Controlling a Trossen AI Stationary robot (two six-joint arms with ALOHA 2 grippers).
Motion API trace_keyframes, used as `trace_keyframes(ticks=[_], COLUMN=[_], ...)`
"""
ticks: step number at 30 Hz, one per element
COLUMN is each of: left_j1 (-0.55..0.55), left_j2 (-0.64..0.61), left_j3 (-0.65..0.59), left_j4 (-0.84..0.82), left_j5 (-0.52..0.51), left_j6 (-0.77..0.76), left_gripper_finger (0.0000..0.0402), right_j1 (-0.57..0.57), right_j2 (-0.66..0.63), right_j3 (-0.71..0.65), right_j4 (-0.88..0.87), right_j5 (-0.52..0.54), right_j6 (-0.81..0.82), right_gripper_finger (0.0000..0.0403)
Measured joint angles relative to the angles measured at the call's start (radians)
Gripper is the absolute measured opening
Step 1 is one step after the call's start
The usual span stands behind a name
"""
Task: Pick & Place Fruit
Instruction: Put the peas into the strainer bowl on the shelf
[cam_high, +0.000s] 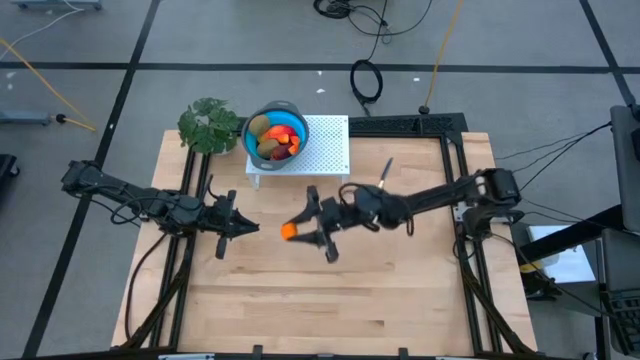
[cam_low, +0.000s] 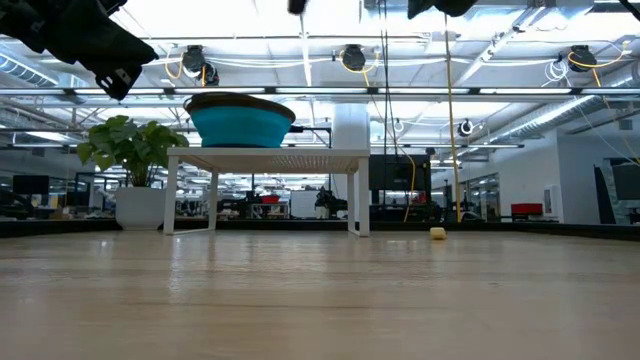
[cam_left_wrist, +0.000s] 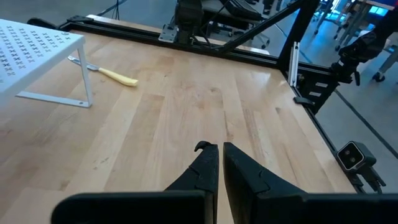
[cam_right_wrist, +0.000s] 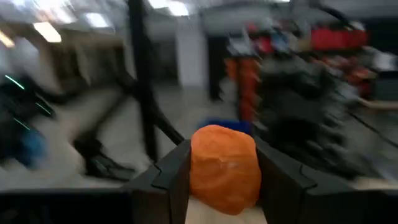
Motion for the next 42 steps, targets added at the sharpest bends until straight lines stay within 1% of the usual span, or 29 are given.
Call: trace_keyframes(ticks=[3, 7, 10, 13, 18, 22, 27, 31, 35, 36, 39, 42], left_j1=[0.0, 0.0, 0.0, 0.0, 0.0, 0.0, 0.0, 0.0, 0.004, 0.01, 0.031, 0.056], left_j2=[0.0, 0.0, 0.0, 0.0, 0.0, 0.0, 0.0, 0.0, 0.0, 0.0, 0.0, 0.0], left_j3=[0.0, 0.0, 0.0, 0.0, 0.0, 0.0, 0.0, 0.0, 0.0, 0.0, 0.0, 0.0], left_j4=[0.0, 0.015, 0.034, 0.05, 0.07, 0.088, 0.091, 0.091, 0.1, 0.11, 0.139, 0.164], left_j5=[-0.001, -0.022, -0.041, -0.065, -0.08, -0.081, -0.081, -0.081, -0.088, -0.089, -0.083, -0.062], left_j6=[0.011, 0.014, 0.02, 0.018, 0.016, 0.018, 0.025, 0.029, 0.063, 0.071, 0.095, 0.115], left_gripper_finger=[0.0021, 0.0021, 0.0021, 0.0021, 0.0021, 0.0021, 0.0021, 0.0021, 0.0021, 0.0021, 0.0021, 0.0021], right_j1=[-0.045, -0.108, -0.157, -0.207, -0.294, -0.355, -0.418, -0.455, -0.474, -0.48, -0.492, -0.507], right_j2=[-0.058, -0.132, -0.167, -0.193, -0.193, -0.194, -0.193, -0.193, -0.156, -0.149, -0.102, -0.066], right_j3=[0.0, 0.0, 0.0, 0.0, 0.002, 0.037, 0.061, 0.076, 0.094, 0.101, 0.153, 0.199], right_j4=[-0.181, -0.357, -0.413, -0.431, -0.417, -0.444, -0.451, -0.447, -0.453, -0.458, -0.441, -0.481], right_j5=[0.047, 0.136, 0.202, 0.234, 0.232, 0.222, 0.168, 0.102, 0.091, 0.07, 0.021, 0.016], right_j6=[-0.097, -0.203, -0.258, -0.291, -0.31, -0.331, -0.34, -0.342, -0.343, -0.343, -0.359, -0.367], right_gripper_finger=[0.0142, 0.0142, 0.0142, 0.0142, 0.0142, 0.0142, 0.0142, 0.0142, 0.0142, 0.0142, 0.0142, 0.0142])
